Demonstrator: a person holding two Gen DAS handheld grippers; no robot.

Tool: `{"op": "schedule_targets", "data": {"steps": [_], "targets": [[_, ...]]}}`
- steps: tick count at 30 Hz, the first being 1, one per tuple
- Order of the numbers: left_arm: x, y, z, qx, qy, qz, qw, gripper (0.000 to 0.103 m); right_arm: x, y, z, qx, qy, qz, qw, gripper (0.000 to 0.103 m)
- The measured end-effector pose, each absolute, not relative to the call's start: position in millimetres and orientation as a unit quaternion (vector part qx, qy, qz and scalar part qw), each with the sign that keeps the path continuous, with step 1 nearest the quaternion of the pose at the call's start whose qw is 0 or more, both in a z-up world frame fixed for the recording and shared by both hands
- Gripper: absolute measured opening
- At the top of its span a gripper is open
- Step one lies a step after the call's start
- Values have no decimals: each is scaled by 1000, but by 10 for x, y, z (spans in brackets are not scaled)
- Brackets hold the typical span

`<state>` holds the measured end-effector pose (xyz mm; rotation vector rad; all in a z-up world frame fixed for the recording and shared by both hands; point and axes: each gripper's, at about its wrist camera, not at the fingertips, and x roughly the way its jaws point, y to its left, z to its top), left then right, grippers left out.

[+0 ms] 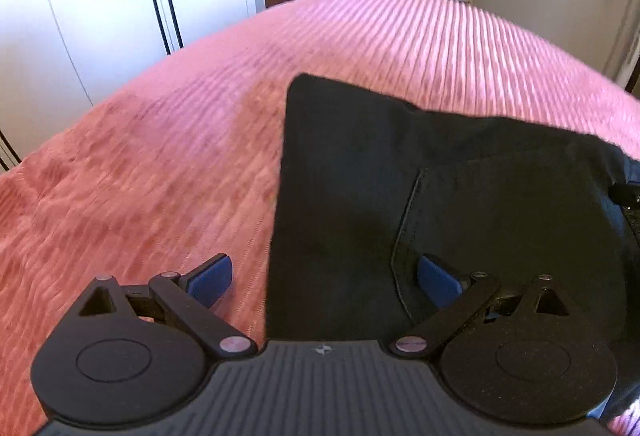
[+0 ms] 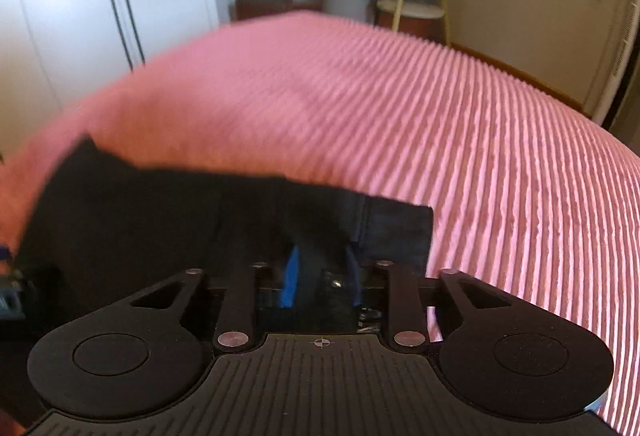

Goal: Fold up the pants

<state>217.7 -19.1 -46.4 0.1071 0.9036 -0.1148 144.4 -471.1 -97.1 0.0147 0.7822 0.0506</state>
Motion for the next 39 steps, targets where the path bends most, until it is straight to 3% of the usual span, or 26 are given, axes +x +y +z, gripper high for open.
{"op": "schedule_targets", "data": {"steps": [3, 7, 9, 10, 11, 19, 22, 35, 39], "targets": [[2234, -231, -537, 65, 439, -64, 894, 99, 1466, -4792, -1029, 35, 383, 31, 922, 25], [2289, 47, -539, -29, 481, -81, 872, 99, 1380, -4789, -930, 30, 366, 42, 929, 28], [2233, 236, -527, -69, 498, -99, 859, 99, 1146, -4921, -796, 58, 349, 41, 934, 55], [2169, 306, -516, -73, 501, -109, 855, 99, 1011, -5029, -745, 81, 341, 30, 936, 82], [2122, 352, -505, -69, 501, -119, 855, 99, 871, -5153, -714, 106, 327, 32, 939, 85], [2057, 651, -655, -158, 535, -208, 803, 99, 627, -5952, -1249, 311, 420, 98, 847, 82], [2101, 670, -620, -208, 533, -234, 786, 99, 699, -6040, -1422, 389, 418, 143, 808, 72], [2485, 584, -858, -296, 560, -222, 741, 99, 1232, -5943, -1751, 442, 444, 188, 757, 73], [2456, 470, -783, -276, 554, -220, 754, 99, 1263, -5804, -1632, 411, 435, 179, 781, 61]]}}
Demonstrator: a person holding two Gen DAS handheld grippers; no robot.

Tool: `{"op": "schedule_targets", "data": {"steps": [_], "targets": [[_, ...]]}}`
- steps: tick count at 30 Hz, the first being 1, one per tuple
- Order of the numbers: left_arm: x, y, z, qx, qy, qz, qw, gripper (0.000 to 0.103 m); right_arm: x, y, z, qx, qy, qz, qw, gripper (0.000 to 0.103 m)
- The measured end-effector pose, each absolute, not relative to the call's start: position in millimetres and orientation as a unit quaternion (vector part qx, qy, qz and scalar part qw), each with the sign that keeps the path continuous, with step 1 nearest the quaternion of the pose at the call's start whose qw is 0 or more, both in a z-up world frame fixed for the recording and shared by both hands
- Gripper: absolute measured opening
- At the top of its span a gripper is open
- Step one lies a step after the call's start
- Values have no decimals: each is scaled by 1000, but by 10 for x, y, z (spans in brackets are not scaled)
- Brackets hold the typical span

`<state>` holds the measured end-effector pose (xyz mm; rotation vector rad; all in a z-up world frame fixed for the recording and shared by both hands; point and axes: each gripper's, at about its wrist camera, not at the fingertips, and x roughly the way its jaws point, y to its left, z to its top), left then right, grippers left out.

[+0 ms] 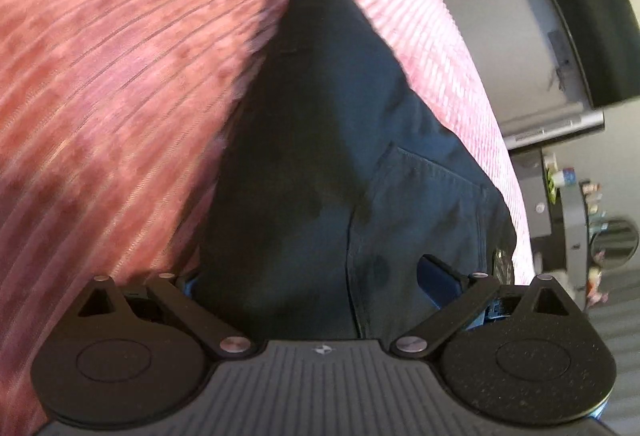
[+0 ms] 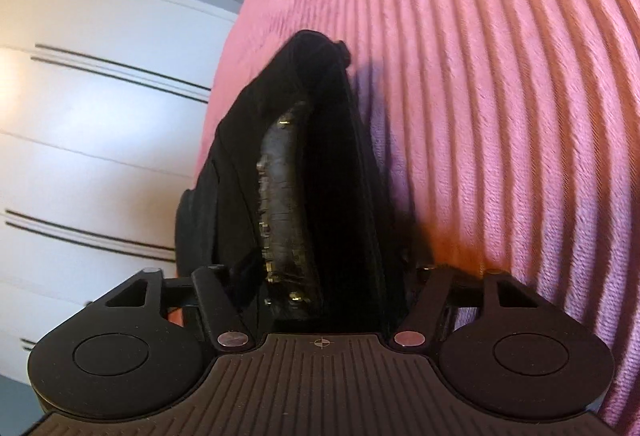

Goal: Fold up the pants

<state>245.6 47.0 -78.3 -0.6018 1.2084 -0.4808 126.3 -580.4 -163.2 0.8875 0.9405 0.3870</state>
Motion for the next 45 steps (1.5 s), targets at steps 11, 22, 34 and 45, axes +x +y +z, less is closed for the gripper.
{"op": "schedule_targets", "data": {"steps": [11, 22, 34, 45], "targets": [[2304, 421, -558, -305, 493, -259, 772, 99, 1143, -5354, -931, 295, 385, 172, 858, 39], [2260, 519, -462, -312, 482, -254, 778, 87, 1232, -5012, -603, 231, 379, 161, 882, 34], [2279, 673, -559, -317, 497, -241, 771, 61, 1339, -4901, -604, 227, 383, 156, 882, 34], [2233, 821, -650, -343, 493, -245, 761, 46, 1219, -4857, -528, 217, 372, 155, 889, 34]]}}
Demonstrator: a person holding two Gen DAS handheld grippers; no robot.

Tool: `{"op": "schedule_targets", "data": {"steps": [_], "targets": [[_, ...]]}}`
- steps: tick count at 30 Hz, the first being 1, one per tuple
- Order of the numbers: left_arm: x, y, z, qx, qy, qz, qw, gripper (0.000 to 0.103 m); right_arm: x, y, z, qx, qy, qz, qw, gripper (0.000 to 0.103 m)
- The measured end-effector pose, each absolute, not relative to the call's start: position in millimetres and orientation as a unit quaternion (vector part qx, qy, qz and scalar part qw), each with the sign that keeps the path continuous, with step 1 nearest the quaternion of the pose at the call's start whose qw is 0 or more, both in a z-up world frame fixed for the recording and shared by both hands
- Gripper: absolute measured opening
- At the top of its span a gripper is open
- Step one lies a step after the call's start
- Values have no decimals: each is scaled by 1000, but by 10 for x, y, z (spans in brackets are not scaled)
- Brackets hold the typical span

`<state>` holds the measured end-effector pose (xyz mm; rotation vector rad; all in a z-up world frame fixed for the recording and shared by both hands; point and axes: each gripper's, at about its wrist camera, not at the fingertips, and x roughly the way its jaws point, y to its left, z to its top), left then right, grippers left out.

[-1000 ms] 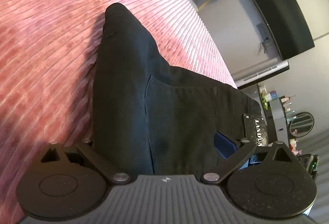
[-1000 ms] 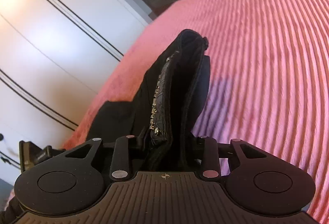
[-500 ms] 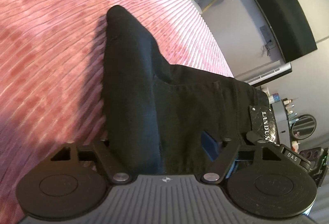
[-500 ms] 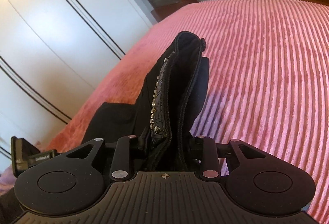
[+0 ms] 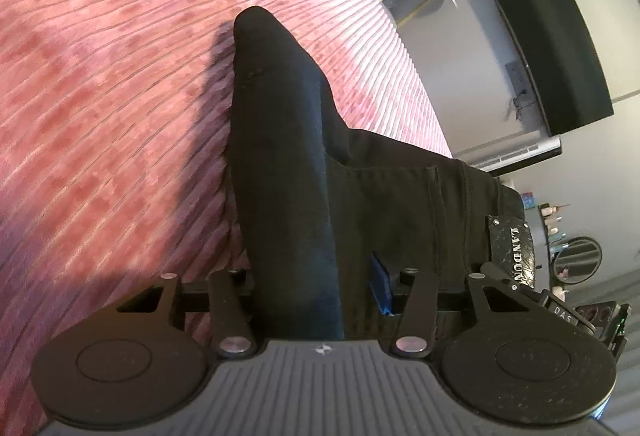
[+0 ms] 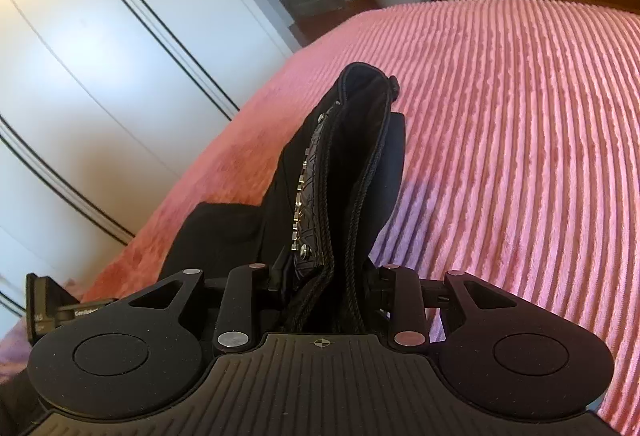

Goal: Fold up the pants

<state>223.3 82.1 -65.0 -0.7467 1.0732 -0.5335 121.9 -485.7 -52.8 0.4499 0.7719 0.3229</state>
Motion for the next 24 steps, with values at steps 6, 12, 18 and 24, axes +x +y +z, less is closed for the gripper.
{"op": "schedule_targets", "data": {"steps": [6, 12, 18, 24], "targets": [[2214, 938, -659, -358, 483, -249, 759, 46, 1195, -4793, -432, 216, 362, 165, 892, 33], [2219, 1118, -424, -340, 462, -233, 785, 46, 1316, -4614, -283, 216, 346, 192, 893, 33], [2309, 1272, -85, -280, 447, -168, 833, 51, 1632, -4335, -217, 215, 321, 207, 899, 37], [2282, 1201, -118, -236, 492, -70, 835, 76, 1587, -4177, -322, 164, 315, 139, 924, 59]]}}
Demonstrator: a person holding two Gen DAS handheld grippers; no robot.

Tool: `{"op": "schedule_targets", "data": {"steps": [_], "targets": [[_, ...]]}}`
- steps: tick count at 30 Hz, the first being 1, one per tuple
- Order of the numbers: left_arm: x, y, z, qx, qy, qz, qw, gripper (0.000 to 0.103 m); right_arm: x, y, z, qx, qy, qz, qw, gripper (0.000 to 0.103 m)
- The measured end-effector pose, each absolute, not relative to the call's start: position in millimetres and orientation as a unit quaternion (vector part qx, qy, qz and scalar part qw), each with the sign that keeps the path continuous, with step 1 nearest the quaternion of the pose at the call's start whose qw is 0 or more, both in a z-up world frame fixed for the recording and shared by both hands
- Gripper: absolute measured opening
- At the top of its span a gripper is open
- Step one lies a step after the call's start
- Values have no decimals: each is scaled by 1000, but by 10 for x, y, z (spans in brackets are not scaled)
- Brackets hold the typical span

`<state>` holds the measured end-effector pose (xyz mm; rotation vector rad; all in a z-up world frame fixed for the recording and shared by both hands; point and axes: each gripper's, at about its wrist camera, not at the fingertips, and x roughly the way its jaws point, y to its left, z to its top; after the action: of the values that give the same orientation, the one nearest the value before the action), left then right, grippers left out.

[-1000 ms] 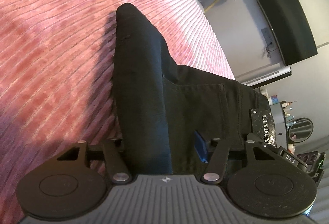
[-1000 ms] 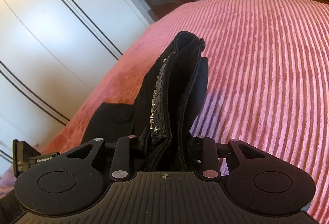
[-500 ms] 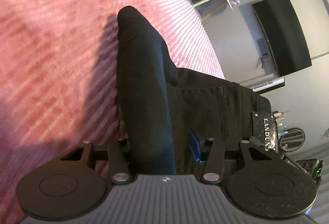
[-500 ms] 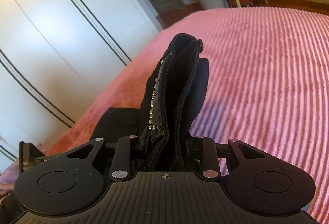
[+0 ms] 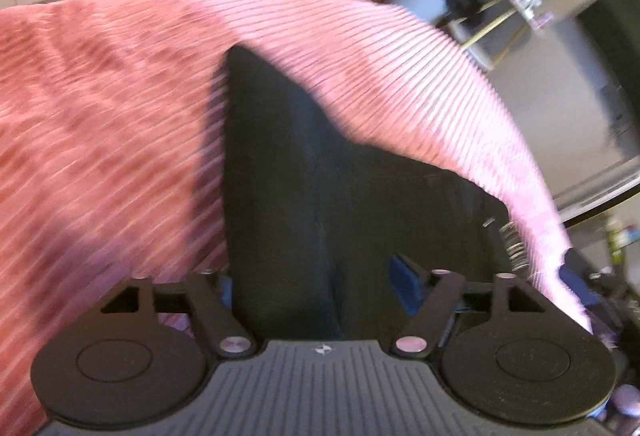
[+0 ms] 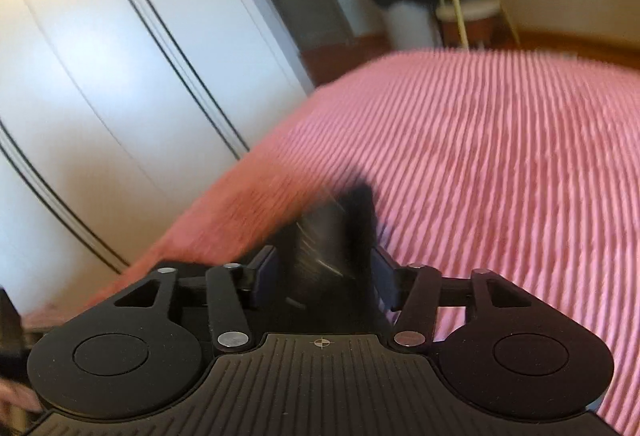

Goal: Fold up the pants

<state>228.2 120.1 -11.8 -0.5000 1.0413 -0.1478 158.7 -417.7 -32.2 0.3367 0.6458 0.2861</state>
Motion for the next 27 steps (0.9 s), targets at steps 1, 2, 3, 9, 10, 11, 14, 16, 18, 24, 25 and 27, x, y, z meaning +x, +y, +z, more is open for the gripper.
{"op": "schedule_targets", "data": {"steps": [1, 2, 3, 9, 10, 11, 14, 16, 18, 24, 25, 27], "targets": [[2237, 1150, -133, -228, 491, -63, 838, 77, 1532, -4155, -365, 163, 322, 145, 921, 60], [2182, 1112, -128, -210, 483, -53, 848, 79, 1489, -4129, -408, 165, 330, 154, 917, 59], [2147, 1055, -100, -189, 476, -47, 858, 84, 1438, -4098, -455, 166, 336, 163, 913, 59], [2042, 1015, 22, -149, 461, -35, 874, 86, 1303, -3924, -733, 175, 363, 162, 901, 56], [1996, 1025, 51, -150, 456, -32, 876, 86, 1295, -3906, -768, 183, 367, 161, 898, 55], [1965, 1047, 99, -148, 449, -28, 881, 86, 1299, -3891, -794, 187, 370, 159, 896, 54], [1843, 1067, 261, -121, 418, -13, 900, 88, 1317, -3855, -883, 184, 373, 148, 897, 52], [1798, 1071, 337, -109, 407, -9, 907, 92, 1344, -3852, -951, 181, 376, 141, 898, 49], [1755, 1034, 345, -102, 404, -16, 909, 92, 1369, -3845, -1025, 179, 379, 136, 898, 48], [1678, 785, -145, -86, 442, -27, 892, 93, 1298, -3754, -1103, 126, 357, 144, 914, 48], [1678, 747, -235, -69, 447, -18, 892, 93, 1296, -3758, -1122, 123, 355, 147, 915, 47], [1688, 767, -448, -71, 452, -14, 889, 99, 1293, -3809, -1156, 135, 354, 150, 913, 44]]}}
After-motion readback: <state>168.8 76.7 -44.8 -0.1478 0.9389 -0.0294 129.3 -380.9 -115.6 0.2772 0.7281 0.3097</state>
